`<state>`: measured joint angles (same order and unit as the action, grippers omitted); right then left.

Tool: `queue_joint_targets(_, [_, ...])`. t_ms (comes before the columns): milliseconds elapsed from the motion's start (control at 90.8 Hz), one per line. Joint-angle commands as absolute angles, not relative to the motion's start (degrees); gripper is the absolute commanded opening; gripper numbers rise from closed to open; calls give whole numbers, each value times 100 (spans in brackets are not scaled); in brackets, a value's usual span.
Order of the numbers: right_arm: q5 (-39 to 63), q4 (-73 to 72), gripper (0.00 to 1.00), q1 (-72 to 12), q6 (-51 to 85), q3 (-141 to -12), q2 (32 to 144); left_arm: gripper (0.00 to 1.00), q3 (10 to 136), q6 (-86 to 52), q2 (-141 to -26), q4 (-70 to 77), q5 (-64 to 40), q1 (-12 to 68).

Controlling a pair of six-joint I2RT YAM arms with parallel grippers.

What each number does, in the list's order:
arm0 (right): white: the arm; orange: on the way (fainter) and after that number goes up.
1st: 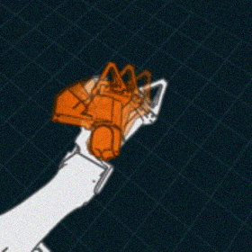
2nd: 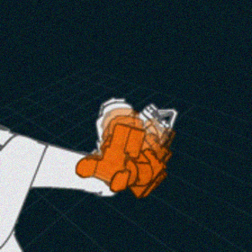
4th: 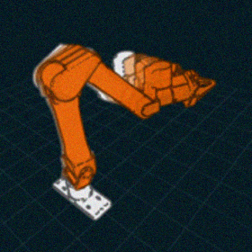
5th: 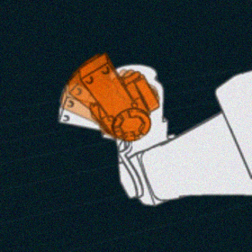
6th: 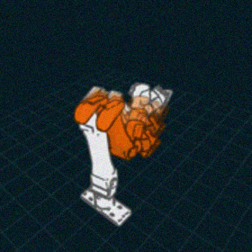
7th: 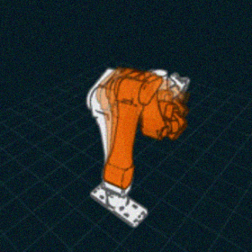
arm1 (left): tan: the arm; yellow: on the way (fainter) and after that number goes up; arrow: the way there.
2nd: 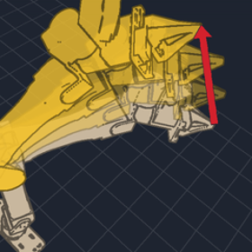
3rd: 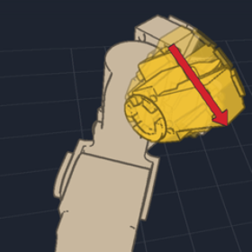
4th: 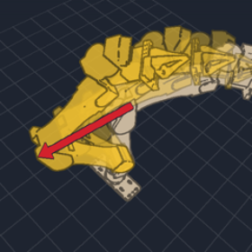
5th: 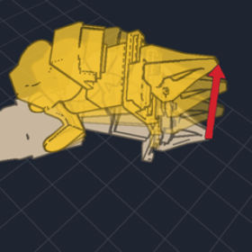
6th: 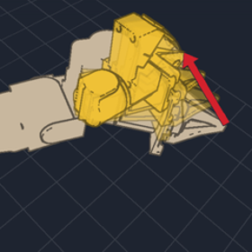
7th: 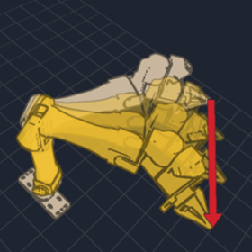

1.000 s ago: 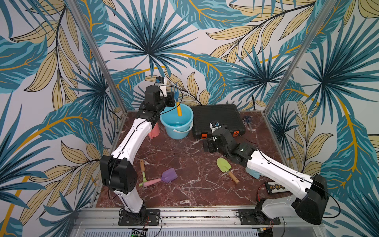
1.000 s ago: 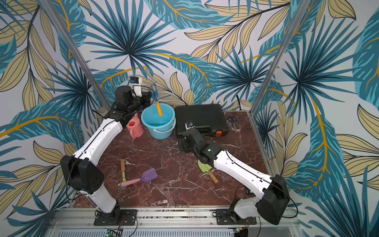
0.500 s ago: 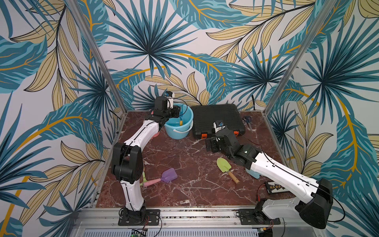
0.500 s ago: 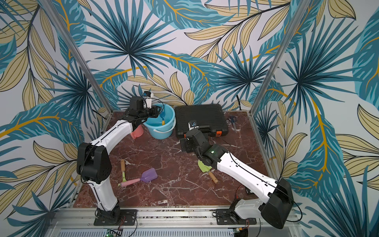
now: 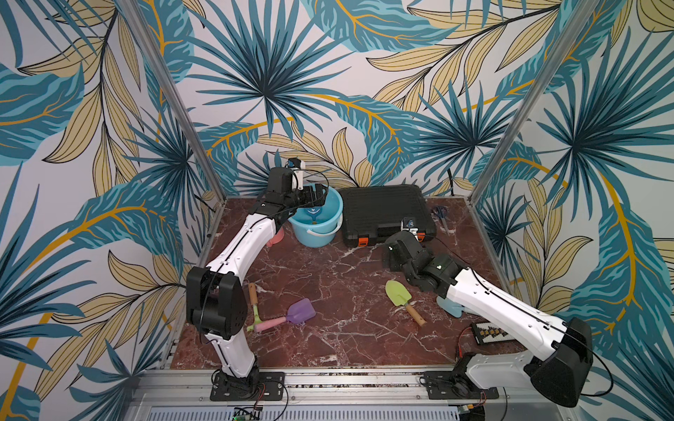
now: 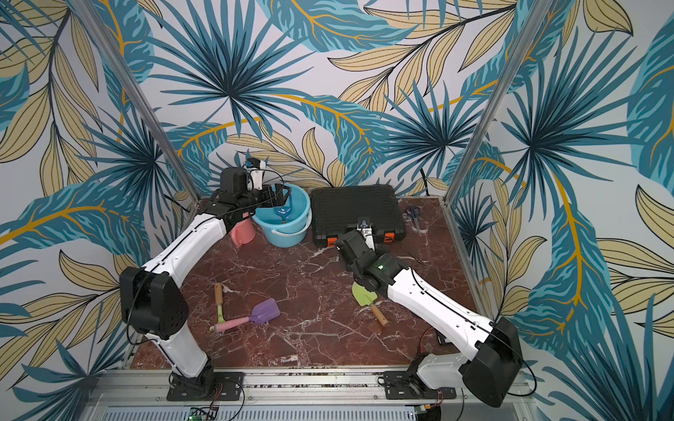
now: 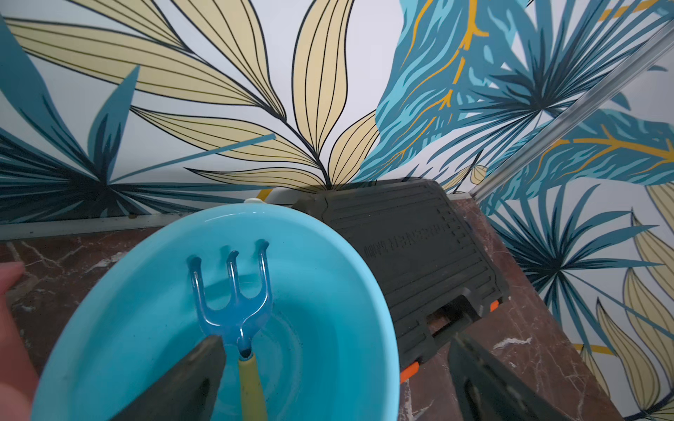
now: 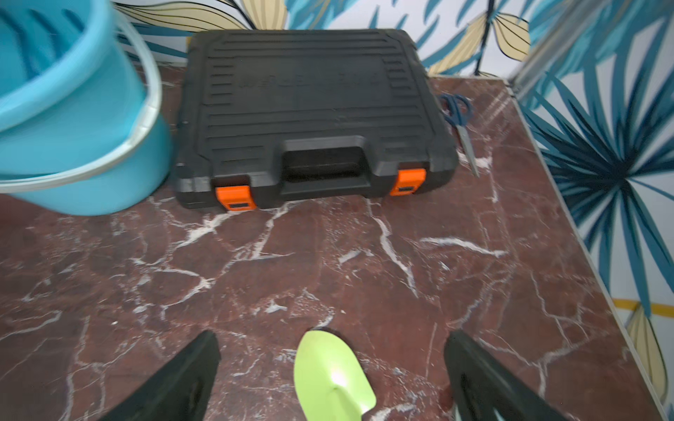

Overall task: Organize the gardening tools
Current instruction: Place the gardening tool in the container, then pick up the gardening tool from the center of the board.

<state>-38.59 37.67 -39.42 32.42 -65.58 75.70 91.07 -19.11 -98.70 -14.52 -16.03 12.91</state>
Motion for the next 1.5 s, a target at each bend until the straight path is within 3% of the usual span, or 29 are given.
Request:
queue_joint_targets(0, [-4110,4782,100,-3588,4199,-6167,7389,100,8740,-2272,-9427,-1531,-1716,1265])
queue_joint_targets(253, [-3629,5484,100,-2279,5270,-5099,6721,100,7918,-2781,-8613,-1833,-1294,1242])
queue_joint_targets(551, [-2217,4640,100,-870,5369,-3905,6508,100,7721,-2836,-8357,-1932,-1400,1222])
queue_joint_targets(859, [-1081,3294,100,-251,4973,-3514,7134,100,7745,-2843,-8332,-1964,-1492,1222])
queue_joint_targets(1157, [173,2023,99,-229,5075,-3593,7585,100,7699,-2803,-8245,-2055,-1439,1222])
queue_joint_targets(1377, [578,1511,99,-229,5029,-3844,7853,100,7657,-2846,-8262,-1998,-1491,1222])
queue_joint_targets(1487, [111,2099,99,-233,4794,-4197,7789,100,7689,-2831,-8251,-2004,-1512,1222])
